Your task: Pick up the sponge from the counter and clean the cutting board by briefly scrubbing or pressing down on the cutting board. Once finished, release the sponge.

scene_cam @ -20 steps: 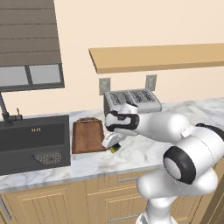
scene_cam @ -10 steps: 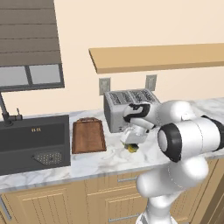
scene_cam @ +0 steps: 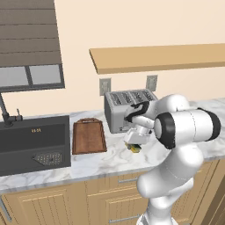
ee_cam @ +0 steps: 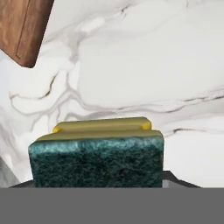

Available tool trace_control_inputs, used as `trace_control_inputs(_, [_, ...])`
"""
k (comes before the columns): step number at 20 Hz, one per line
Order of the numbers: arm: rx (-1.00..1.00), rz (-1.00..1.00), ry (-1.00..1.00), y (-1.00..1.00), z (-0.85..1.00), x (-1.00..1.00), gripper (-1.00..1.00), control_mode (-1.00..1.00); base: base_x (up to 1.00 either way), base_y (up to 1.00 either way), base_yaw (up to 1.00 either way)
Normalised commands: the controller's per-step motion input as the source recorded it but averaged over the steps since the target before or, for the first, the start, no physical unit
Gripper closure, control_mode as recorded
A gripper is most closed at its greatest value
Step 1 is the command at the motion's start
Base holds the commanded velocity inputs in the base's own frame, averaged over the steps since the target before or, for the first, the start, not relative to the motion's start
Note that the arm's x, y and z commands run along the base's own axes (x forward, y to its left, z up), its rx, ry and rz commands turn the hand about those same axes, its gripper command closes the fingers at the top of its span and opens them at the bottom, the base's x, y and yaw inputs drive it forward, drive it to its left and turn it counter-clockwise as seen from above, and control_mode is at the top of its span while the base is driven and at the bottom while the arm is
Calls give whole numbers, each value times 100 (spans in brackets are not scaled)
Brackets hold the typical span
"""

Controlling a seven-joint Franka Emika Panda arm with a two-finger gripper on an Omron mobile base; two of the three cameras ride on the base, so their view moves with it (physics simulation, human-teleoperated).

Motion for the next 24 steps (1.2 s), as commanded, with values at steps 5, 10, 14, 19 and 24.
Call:
trace_control_inputs(5, [0, -1, -6, -14, 30, -3, -100, -100, 0, 0, 0])
trace_control_inputs(10, [0, 0, -2, -13, 65, -15, -100, -100, 0, 0, 0])
trace_control_inputs(14, [0, -2, -10, -10, 96, -26, -100, -100, 0, 0, 0])
trace_control_inputs(19, [0, -10, -16, -1, 97, -60, -100, -100, 0, 0, 0])
trace_control_inputs(24, [0, -17, -19, 17, 76, -80, -100, -100, 0, 0, 0])
